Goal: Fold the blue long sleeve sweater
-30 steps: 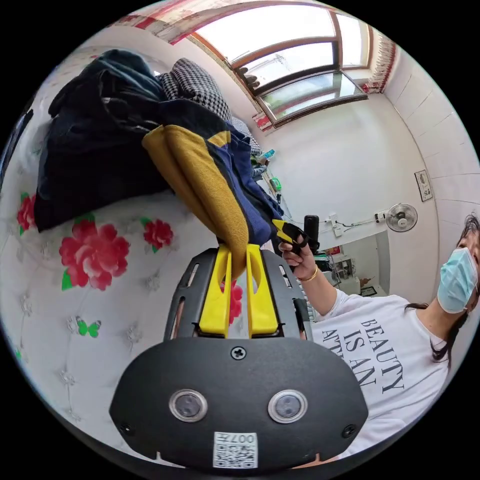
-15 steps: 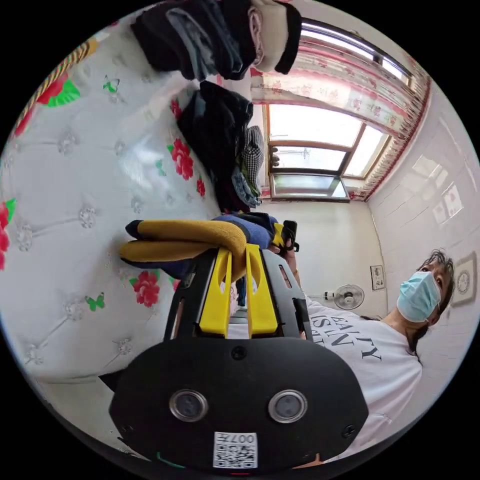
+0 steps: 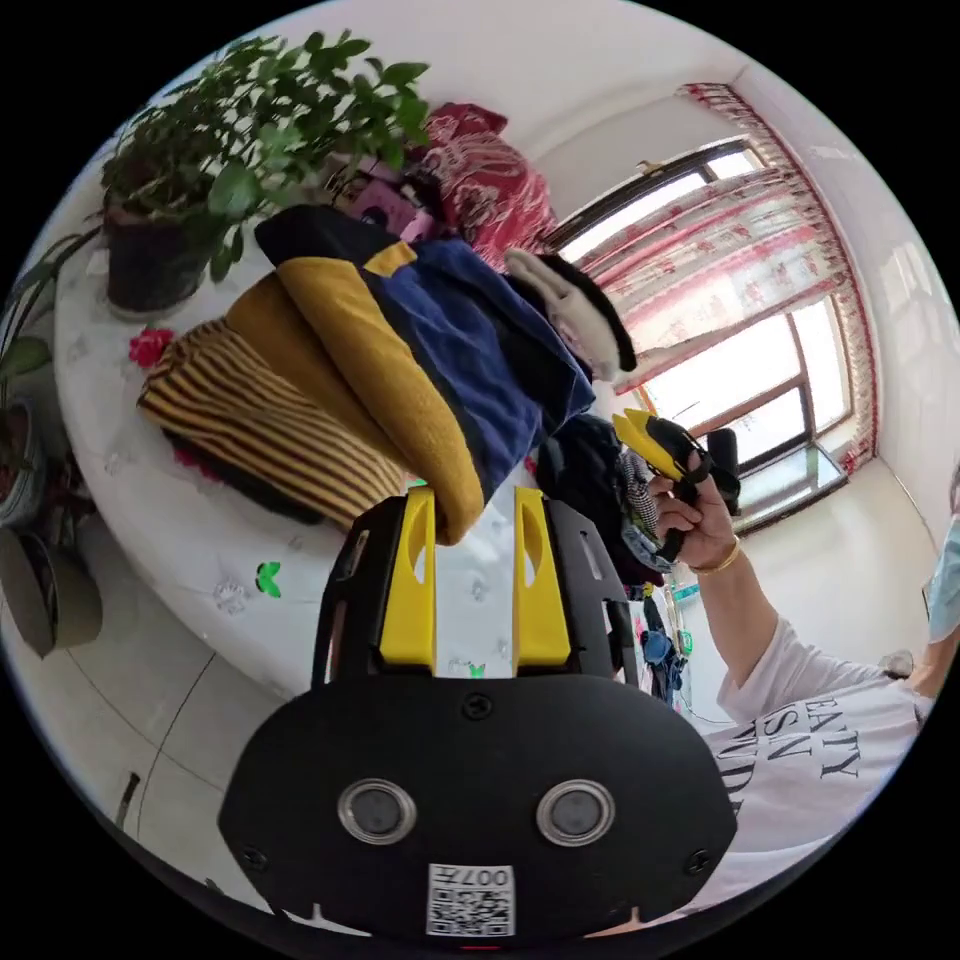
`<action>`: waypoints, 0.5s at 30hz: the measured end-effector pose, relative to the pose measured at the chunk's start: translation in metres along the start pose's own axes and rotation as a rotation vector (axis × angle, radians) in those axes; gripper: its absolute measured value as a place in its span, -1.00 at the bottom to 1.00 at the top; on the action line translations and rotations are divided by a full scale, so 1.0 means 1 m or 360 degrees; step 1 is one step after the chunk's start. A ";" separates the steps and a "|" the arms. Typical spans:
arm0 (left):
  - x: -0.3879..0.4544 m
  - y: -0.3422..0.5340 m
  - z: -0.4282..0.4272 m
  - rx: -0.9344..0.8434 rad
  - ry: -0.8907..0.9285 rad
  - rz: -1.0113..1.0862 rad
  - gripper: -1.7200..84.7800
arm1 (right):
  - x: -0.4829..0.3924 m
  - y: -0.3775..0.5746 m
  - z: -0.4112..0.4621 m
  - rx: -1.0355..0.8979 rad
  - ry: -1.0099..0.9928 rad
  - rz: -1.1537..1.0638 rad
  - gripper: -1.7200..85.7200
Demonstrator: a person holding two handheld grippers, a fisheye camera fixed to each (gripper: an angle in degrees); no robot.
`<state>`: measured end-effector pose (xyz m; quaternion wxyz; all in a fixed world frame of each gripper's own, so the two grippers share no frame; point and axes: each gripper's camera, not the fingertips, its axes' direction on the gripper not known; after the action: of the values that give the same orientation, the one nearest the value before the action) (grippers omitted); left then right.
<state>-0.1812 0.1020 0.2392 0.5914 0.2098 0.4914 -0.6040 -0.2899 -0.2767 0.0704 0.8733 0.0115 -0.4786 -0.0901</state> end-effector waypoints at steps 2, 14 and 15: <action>-0.029 0.034 0.041 -0.0144 -0.0044 -0.0099 -0.76 | 0.027 0.038 0.024 -0.0110 0.0182 0.0039 -0.81; 0.123 0.174 0.258 -0.1209 -0.0335 0.1044 -0.78 | 0.104 0.341 -0.004 -0.0766 0.1328 0.0345 -0.85; 0.131 0.181 0.268 -0.1228 -0.0342 0.1083 -0.77 | 0.105 0.351 -0.001 -0.0805 0.1319 0.0352 -0.85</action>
<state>0.0453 -0.1567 0.1827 0.8353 0.0614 0.5189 -0.1711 -0.1823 0.0507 0.1949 0.9698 -0.2168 -0.0527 -0.0981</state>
